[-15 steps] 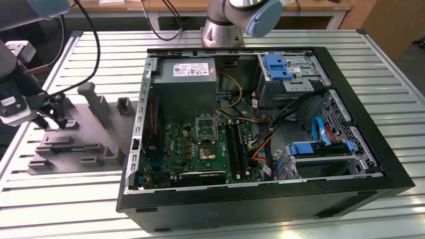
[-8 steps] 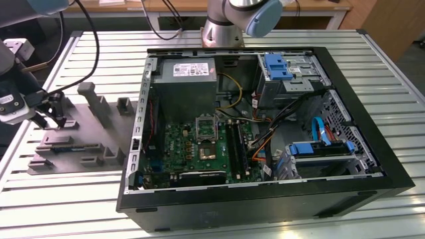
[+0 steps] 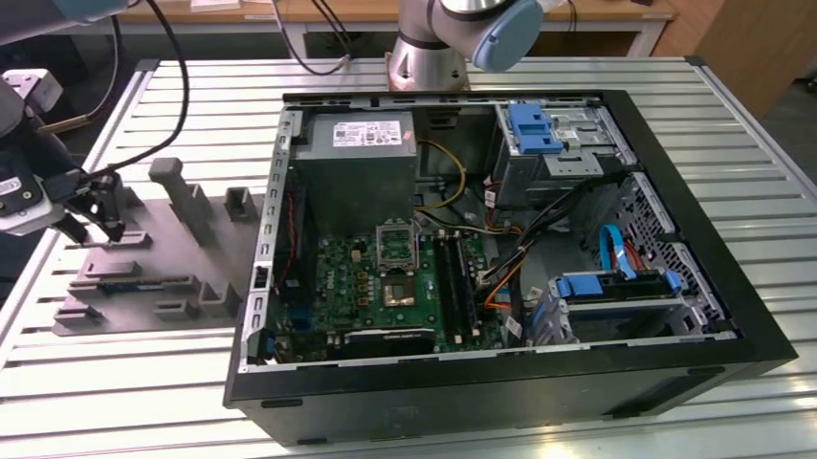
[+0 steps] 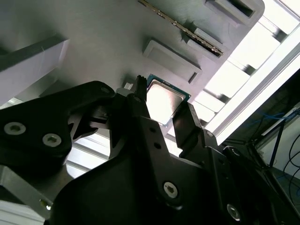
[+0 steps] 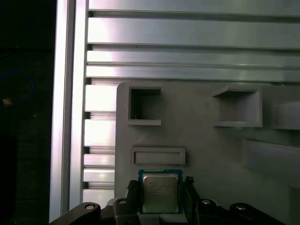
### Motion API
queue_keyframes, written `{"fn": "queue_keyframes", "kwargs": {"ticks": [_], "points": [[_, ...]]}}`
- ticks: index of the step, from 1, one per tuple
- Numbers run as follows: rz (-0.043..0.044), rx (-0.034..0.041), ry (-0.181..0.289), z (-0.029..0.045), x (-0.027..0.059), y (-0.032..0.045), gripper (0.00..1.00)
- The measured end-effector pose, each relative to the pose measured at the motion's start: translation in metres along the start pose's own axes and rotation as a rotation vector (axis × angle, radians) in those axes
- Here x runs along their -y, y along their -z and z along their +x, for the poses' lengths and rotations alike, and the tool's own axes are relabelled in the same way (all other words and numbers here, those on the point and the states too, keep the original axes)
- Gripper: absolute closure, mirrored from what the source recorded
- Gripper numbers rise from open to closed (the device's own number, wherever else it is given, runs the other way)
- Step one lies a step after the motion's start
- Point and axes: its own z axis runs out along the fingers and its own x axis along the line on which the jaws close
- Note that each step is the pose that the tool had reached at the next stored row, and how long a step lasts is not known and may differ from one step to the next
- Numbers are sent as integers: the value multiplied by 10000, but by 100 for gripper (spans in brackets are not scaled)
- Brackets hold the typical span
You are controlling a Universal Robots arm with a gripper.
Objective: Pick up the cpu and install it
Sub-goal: 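Pick up the cpu and move it towards the insertion slot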
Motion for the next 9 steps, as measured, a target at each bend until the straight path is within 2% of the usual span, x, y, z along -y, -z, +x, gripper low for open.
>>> {"fn": "queue_keyframes", "kwargs": {"ticks": [6, 9], "points": [[-1, 1, 0, -1, -2, 46, 53], [0, 0, 0, -2, -4, 98, 53]]}}
